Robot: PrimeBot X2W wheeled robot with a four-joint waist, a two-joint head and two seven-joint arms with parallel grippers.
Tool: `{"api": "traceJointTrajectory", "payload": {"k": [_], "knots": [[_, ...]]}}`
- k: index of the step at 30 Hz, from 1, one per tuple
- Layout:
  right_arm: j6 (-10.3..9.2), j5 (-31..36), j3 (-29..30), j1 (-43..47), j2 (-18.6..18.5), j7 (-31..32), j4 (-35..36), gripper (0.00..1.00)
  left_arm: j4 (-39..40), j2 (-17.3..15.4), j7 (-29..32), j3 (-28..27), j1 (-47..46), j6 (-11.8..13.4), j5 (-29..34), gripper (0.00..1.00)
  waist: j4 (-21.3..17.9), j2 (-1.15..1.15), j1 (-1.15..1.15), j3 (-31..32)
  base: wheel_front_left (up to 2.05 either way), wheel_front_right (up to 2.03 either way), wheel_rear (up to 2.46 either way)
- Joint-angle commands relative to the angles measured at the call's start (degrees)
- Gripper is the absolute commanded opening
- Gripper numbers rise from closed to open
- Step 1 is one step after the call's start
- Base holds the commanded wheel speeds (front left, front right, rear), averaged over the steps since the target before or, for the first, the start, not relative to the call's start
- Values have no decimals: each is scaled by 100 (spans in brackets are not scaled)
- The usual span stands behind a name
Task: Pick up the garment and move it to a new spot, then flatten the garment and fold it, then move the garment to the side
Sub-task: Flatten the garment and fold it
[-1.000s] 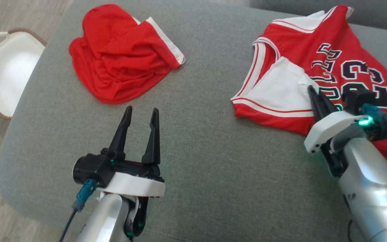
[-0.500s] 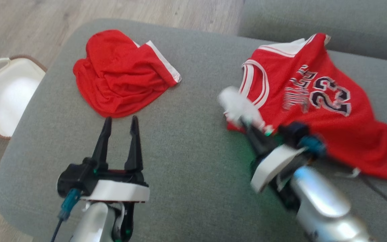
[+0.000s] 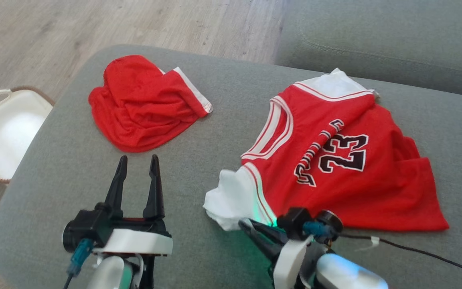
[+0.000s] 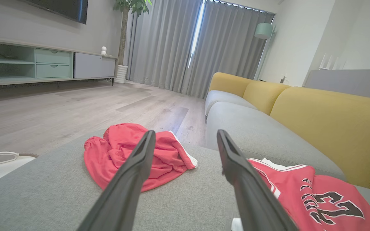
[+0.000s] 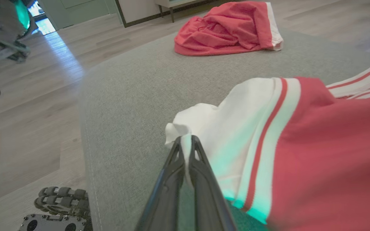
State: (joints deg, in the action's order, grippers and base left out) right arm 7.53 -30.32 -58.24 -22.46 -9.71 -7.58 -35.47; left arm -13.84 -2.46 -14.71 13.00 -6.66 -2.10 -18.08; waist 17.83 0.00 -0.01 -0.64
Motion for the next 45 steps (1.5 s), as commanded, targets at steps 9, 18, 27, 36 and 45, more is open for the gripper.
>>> {"api": "traceJointTrajectory", "payload": {"k": [9, 18, 27, 36, 45], "knots": [[-4, -464, 642, -240, -379, -552, 137, 100, 214, -42, -29, -293, -86, -15, 102, 100, -374, 0, 1, 100, 0, 0, 0], [-4, 978, 4514, 476, -328, -740, 776, 100, 314, -42, -29, -401, 15, -36, 130, 100, -832, 0, 1, 121, 0, 0, 0], [-4, 2219, 6105, 1756, 566, -741, 2150, 100, 380, -42, -29, -450, 151, -71, 102, 100, -1159, 0, 1, 29, 0, 0, 0], [-4, 2296, 6222, 1922, 679, -742, 2524, 100, -84, -43, -29, -388, 124, -175, 214, 100, -1276, 0, 1, -89, 0, 0, 0], [-4, 2060, 6197, 1812, 682, -742, 2445, 100, -1574, -207, 535, -31, -303, -314, 373, 100, -1349, 0, 1, -347, 0, 0, 0]]}}
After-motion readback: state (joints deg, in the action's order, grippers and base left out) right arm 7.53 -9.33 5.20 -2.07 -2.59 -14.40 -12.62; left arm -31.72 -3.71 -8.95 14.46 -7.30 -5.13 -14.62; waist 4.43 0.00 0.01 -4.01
